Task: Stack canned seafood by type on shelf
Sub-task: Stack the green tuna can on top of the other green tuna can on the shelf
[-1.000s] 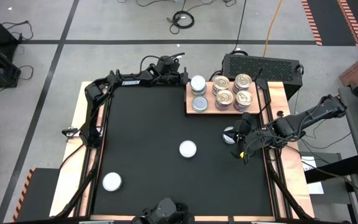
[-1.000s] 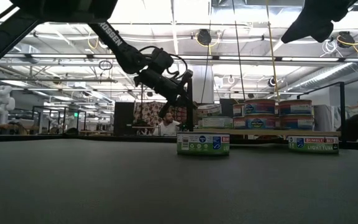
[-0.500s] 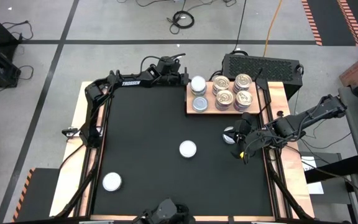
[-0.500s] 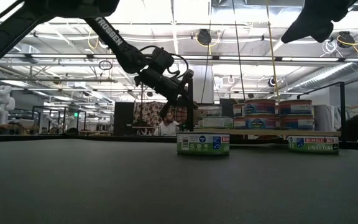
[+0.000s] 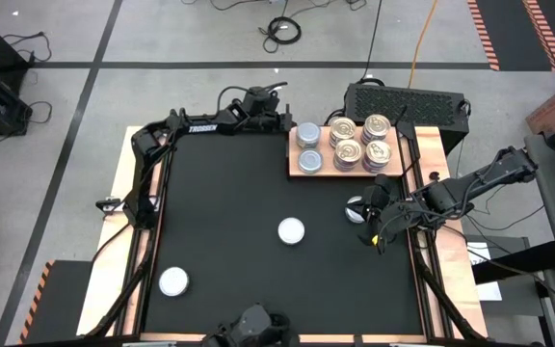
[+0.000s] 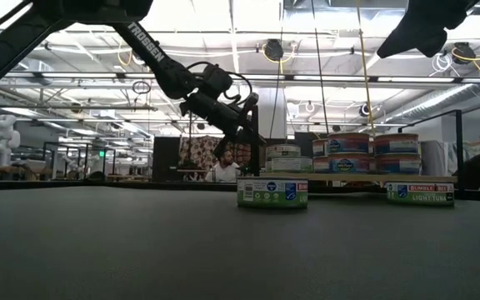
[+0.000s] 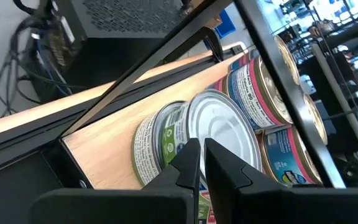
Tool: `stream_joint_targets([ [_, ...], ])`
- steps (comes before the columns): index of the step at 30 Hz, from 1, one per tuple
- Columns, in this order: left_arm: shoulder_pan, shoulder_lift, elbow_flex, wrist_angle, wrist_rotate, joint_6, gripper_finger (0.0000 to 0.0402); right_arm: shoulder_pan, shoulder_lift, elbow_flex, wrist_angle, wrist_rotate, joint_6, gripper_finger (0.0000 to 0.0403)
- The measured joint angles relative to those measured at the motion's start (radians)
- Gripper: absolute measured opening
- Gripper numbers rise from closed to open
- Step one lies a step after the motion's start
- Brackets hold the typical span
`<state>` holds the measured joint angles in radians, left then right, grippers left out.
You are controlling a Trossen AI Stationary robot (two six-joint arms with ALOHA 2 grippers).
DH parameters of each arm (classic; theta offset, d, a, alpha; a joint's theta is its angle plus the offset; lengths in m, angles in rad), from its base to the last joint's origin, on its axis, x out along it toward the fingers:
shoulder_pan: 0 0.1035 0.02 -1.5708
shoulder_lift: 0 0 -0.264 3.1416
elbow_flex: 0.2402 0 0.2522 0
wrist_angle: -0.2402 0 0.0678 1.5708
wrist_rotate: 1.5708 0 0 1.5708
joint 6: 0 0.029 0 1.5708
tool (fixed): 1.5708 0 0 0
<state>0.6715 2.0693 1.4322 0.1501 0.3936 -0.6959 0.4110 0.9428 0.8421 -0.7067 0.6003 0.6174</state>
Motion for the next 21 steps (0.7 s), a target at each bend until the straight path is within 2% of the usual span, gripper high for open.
stream_joint_targets([
  [5, 0.025, -0.001, 0.000, -0.003, 0.075, 0.024, 0.0024, 0.000, 0.000, 0.000, 0.000, -0.004, 0.000, 0.0000],
  [14, 0.053, -0.056, 0.000, -0.033, 0.055, 0.104, 0.0024, 0.000, 0.000, 0.000, 0.000, -0.004, -0.010, 0.0000],
  [21, 0.090, -0.154, 0.000, -0.206, 0.053, 0.272, 0.0024, 0.000, 0.000, 0.000, 0.001, -0.004, -0.003, 0.0000],
])
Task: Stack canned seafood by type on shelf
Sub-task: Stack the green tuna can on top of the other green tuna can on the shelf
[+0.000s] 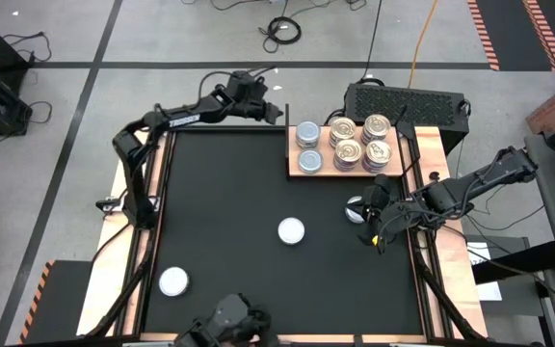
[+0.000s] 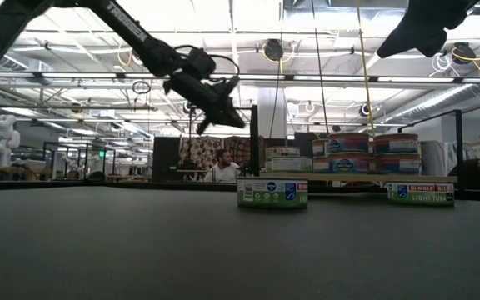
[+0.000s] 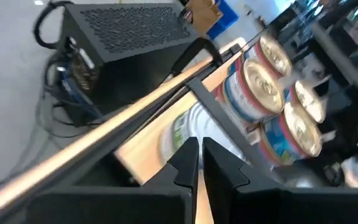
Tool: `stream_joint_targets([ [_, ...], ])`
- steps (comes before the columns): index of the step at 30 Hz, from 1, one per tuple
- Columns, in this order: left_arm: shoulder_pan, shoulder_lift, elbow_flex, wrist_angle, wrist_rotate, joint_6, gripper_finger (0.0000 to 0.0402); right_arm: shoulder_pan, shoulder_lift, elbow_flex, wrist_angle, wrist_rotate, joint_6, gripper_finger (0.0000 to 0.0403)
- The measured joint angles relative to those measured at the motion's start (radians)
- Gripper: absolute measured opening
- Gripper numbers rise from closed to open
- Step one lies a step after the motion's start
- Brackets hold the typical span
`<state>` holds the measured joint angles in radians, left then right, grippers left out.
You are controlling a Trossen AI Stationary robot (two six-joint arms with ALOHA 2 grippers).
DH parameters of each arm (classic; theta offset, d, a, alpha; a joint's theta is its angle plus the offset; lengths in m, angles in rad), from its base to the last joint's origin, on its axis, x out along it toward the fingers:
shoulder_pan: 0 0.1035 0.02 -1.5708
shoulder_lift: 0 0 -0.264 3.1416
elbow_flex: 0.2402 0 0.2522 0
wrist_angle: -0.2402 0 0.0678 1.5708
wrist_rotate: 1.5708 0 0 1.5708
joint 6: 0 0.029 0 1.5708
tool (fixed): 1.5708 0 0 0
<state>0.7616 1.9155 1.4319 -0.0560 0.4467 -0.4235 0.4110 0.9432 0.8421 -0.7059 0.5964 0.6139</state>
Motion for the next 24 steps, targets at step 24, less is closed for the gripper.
stream_joint_targets([
  [24, -0.121, -0.260, -0.242, -0.447, 0.130, 0.566, 0.0024, -0.005, 0.052, 0.000, 0.054, 0.107, -0.013, 0.0000],
])
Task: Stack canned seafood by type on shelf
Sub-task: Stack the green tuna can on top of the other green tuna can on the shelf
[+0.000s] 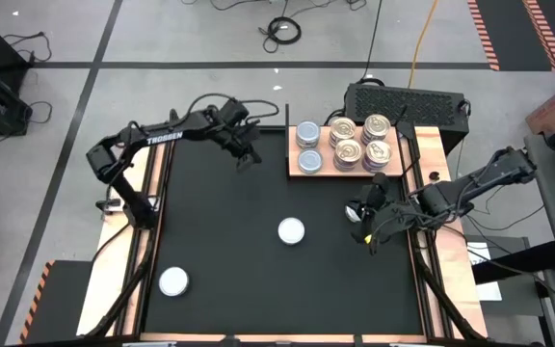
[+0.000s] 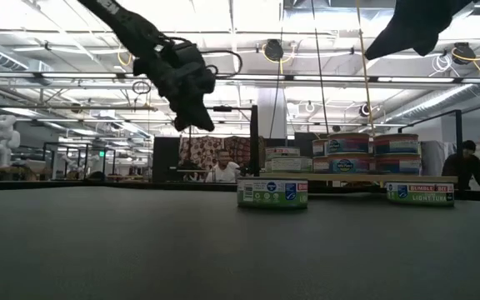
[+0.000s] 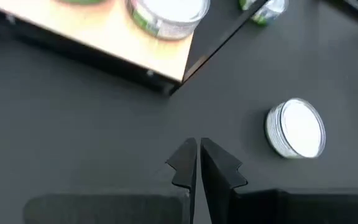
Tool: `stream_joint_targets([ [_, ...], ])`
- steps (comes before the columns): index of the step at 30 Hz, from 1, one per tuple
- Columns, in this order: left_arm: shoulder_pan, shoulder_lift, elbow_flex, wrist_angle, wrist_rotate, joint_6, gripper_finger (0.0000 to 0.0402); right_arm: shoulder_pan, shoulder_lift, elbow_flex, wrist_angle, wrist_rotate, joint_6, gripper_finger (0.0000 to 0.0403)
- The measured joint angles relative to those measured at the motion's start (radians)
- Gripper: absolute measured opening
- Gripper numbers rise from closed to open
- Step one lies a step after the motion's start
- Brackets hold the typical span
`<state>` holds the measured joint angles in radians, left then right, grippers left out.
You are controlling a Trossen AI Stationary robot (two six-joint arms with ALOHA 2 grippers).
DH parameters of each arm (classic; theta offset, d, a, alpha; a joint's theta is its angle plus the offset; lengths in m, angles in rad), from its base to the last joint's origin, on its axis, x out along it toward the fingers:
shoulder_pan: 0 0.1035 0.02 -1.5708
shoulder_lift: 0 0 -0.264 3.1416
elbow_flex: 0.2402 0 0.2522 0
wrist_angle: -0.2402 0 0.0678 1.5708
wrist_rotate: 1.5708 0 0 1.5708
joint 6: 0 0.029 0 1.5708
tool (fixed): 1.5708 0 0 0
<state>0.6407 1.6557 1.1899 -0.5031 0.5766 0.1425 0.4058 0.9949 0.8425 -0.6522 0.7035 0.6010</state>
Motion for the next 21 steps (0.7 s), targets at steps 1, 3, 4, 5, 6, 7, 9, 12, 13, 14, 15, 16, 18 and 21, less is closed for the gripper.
stream_joint_targets([
  [1, -0.004, -0.023, -0.038, 0.048, 0.009, -0.003, 0.0024, -0.003, 0.007, 0.000, 0.005, 0.003, -0.001, 0.0000],
  [3, -0.012, -0.083, -0.123, 0.147, 0.042, -0.008, 0.0024, -0.016, 0.019, 0.000, 0.036, 0.004, -0.003, 0.0000],
  [4, -0.017, -0.115, -0.168, 0.214, 0.060, -0.029, 0.0024, -0.024, 0.024, 0.000, 0.055, 0.005, -0.003, 0.0000],
  [5, -0.024, -0.148, -0.217, 0.296, 0.077, -0.053, 0.0024, -0.034, 0.031, 0.000, 0.077, 0.004, -0.009, 0.0000],
  [6, -0.032, -0.184, -0.268, 0.372, 0.090, -0.080, 0.0024, -0.045, 0.037, 0.000, 0.104, 0.004, -0.016, 0.0000],
  [7, -0.042, -0.220, -0.318, 0.446, 0.096, -0.103, 0.0024, -0.056, 0.041, 0.000, 0.135, 0.004, -0.028, 0.0000],
  [9, -0.068, -0.281, -0.410, 0.606, 0.097, -0.141, 0.0024, -0.078, 0.048, 0.000, 0.189, 0.001, -0.062, 0.0000],
  [12, -0.121, -0.329, -0.520, 0.801, 0.097, -0.202, 0.0024, -0.110, 0.052, 0.000, 0.255, -0.011, -0.118, 0.0000],
  [13, -0.142, -0.331, -0.542, 0.856, 0.096, -0.226, 0.0024, -0.123, 0.052, 0.000, 0.274, -0.026, -0.138, 0.0000],
  [14, -0.164, -0.330, -0.559, 0.896, 0.095, -0.250, 0.0024, -0.135, 0.052, 0.000, 0.295, -0.040, -0.155, 0.0000],
  [15, -0.185, -0.330, -0.564, 0.901, 0.095, -0.266, 0.0024, -0.147, 0.052, 0.000, 0.311, -0.054, -0.171, 0.0000],
  [16, -0.210, -0.321, -0.563, 0.907, 0.092, -0.265, 0.0024, -0.157, 0.051, 0.000, 0.321, -0.064, -0.182, 0.0000],
  [18, -0.257, -0.297, -0.563, 0.910, 0.062, -0.265, 0.0024, -0.175, 0.051, 0.000, 0.342, -0.085, -0.198, 0.0000],
  [21, -0.319, -0.254, -0.553, 0.920, -0.041, -0.265, 0.0024, -0.192, 0.051, 0.000, 0.341, -0.093, -0.192, 0.0000],
])
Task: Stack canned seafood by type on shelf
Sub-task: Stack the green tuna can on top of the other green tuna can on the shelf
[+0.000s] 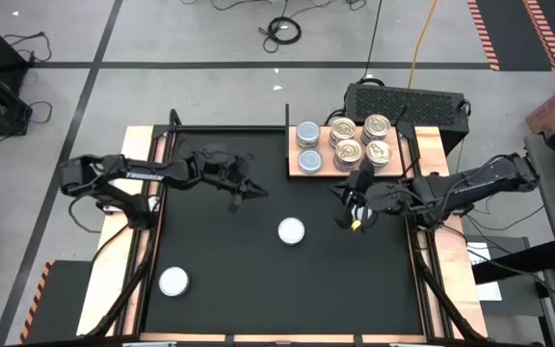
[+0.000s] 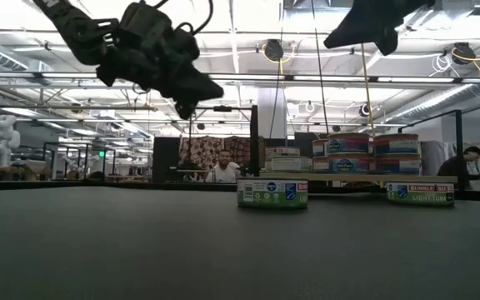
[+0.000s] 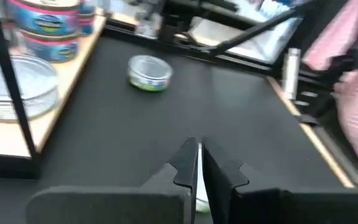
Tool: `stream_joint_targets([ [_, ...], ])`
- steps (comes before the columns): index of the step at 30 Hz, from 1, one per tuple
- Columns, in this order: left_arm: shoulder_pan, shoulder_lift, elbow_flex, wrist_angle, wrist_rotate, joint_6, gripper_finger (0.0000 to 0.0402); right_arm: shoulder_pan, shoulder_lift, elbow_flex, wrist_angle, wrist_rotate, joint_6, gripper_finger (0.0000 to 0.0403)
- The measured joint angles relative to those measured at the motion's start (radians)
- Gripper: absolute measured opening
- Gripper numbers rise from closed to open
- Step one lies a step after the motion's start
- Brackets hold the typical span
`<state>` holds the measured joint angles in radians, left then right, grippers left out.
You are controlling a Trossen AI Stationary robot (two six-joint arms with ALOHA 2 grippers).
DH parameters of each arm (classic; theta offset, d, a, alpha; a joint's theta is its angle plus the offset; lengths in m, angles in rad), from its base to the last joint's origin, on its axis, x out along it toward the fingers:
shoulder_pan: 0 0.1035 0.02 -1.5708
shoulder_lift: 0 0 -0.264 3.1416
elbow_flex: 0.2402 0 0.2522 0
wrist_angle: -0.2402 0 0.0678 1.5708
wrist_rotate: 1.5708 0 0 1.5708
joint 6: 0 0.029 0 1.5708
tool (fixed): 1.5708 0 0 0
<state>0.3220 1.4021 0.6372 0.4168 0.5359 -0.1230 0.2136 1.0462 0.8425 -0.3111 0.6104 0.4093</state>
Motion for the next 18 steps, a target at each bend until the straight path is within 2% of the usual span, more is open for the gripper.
stream_joint_targets([
  [3, -0.035, 0.047, 0.027, 0.025, -0.068, 0.000, 0.0028, -0.006, 0.000, 0.000, -0.003, -0.014, 0.017, 0.0000],
  [13, -0.127, 0.204, 0.105, -0.033, -0.024, -0.023, 0.0088, -0.005, 0.020, 0.000, -0.011, -0.017, -0.022, 0.0000],
  [18, -0.173, 0.319, 0.191, -0.068, -0.137, -0.118, 0.0113, -0.005, 0.032, 0.000, -0.022, -0.076, -0.082, 0.0000],
])
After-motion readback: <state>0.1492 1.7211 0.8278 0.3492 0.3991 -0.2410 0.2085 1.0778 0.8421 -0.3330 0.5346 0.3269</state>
